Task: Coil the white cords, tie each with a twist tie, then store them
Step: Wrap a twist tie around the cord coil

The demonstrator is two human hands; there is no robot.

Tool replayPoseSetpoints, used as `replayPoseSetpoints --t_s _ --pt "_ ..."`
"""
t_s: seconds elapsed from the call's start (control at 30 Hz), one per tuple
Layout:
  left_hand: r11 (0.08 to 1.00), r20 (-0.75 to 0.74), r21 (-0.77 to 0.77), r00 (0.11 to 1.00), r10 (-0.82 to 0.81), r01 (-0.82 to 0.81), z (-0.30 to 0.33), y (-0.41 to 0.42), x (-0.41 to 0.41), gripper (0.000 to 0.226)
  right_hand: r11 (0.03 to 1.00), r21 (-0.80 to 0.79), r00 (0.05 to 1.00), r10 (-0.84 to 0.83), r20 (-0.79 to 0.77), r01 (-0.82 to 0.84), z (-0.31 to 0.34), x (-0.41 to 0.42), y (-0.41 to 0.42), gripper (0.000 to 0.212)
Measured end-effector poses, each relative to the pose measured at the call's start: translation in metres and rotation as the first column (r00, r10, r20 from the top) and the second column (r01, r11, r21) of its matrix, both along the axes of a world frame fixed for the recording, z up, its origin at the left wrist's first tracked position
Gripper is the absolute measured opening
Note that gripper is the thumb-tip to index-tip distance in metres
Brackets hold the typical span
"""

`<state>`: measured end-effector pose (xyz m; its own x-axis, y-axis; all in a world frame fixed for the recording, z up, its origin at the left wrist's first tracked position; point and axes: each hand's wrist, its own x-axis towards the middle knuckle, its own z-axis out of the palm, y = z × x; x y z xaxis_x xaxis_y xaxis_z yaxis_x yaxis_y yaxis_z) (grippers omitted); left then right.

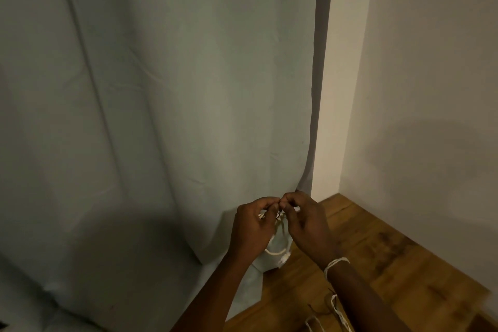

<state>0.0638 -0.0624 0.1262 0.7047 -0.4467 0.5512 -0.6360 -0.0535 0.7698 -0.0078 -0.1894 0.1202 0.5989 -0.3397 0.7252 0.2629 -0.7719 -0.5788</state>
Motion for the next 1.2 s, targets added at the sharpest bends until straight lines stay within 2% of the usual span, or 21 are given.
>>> replayPoseSetpoints --t_s 0.23,0.4,0.5,0.6,0.77,0.87,0.93,1.03,1.2 --pt "0.994 -0.027 -0.021 0.994 -0.106 0.106 0.008 0.003 0.003 0.016 0.999 -0.039 0.999 -0.005 -0.048 0.003 0.008 -0.006 0.006 0.017" --pt "0.991 0.009 0.007 0.991 -0.134 0.134 0.013 0.004 0.001 0.017 1.000 -0.011 1.000 -0.023 -0.018 0.023 0.022 -0.012 0.005 0.019" --pt "0.985 0.028 0.012 0.985 -0.171 0.171 0.012 0.006 0.001 0.021 0.983 0.177 0.999 0.044 -0.020 -0.040 0.025 -0.014 0.010 0.020" --pt "0.985 0.106 0.047 0.980 -0.171 0.166 0.009 0.009 0.000 0.020 0.923 0.372 0.993 0.117 -0.034 -0.096 0.024 -0.015 0.011 0.021" --pt "0.979 0.128 0.046 0.971 -0.203 0.199 0.011 0.012 -0.005 0.022 0.818 0.555 0.980 0.197 -0.024 -0.151 0.031 -0.021 0.011 0.020" --pt "0.975 0.122 0.044 0.967 -0.222 0.218 0.015 0.011 -0.007 0.013 0.773 0.620 0.982 0.190 -0.019 -0.137 0.034 -0.020 0.011 0.025" --pt "0.974 0.139 0.062 0.965 -0.224 0.218 0.015 0.010 -0.008 0.011 0.778 0.618 0.983 0.177 -0.045 -0.112 0.032 -0.020 0.012 0.028" --pt "0.975 0.193 0.125 0.960 -0.204 0.182 0.010 0.010 -0.006 0.022 0.836 0.544 0.981 0.154 -0.120 -0.065 0.029 -0.024 0.012 0.029" --pt "0.968 0.438 0.249 0.891 -0.122 0.010 0.011 0.019 0.005 0.012 0.930 0.360 0.966 0.157 -0.205 -0.075 0.034 -0.029 0.019 0.028"
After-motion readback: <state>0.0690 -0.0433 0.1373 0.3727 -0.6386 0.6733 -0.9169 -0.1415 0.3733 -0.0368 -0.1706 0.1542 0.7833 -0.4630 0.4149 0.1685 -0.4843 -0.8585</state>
